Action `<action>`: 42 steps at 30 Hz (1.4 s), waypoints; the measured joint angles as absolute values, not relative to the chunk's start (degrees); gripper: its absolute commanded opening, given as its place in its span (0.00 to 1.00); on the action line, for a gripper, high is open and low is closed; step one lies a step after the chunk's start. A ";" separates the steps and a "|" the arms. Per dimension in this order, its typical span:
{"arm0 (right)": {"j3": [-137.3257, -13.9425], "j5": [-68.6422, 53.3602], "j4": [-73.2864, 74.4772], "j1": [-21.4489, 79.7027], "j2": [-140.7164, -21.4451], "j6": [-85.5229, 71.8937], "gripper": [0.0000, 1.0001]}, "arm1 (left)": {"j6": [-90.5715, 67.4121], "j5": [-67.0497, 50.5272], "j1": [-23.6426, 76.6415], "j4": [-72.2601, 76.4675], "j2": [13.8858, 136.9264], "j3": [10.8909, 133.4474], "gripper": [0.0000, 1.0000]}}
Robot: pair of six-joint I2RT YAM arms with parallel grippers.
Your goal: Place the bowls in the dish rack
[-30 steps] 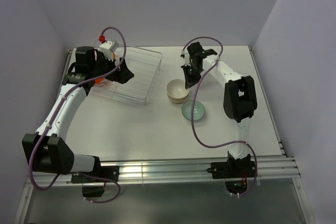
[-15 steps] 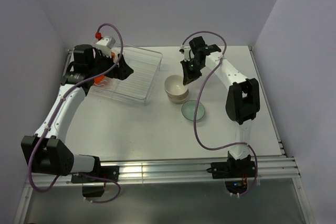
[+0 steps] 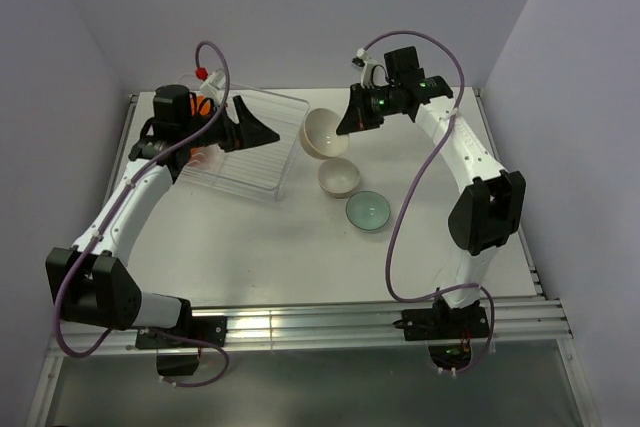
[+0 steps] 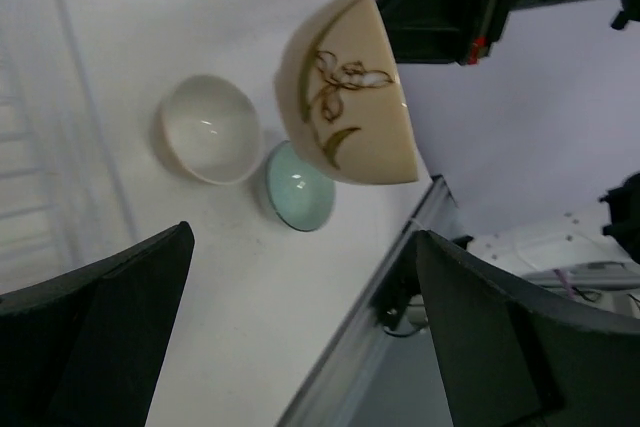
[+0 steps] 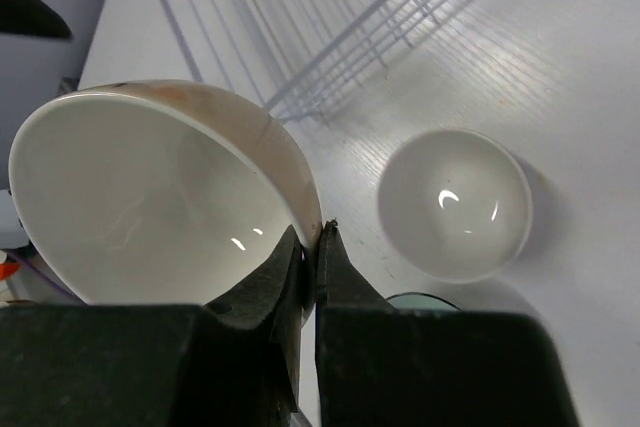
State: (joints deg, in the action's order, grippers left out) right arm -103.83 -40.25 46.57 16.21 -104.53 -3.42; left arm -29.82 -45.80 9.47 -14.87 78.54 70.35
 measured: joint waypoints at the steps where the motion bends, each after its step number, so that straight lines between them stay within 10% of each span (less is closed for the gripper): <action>1: -103.83 -40.75 46.11 16.27 -104.33 -3.84 0.00 | -32.08 -46.65 10.72 -13.91 78.59 70.08 1.00; 42: -103.50 -42.33 43.79 23.75 -103.48 -5.76 0.00 | -65.41 -46.63 17.26 14.06 76.47 53.63 0.93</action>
State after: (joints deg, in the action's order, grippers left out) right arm -103.50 -42.33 43.79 23.75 -103.48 -5.76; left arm -65.41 -46.63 17.26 14.06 76.47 53.63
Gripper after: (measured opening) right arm 0.049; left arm 0.914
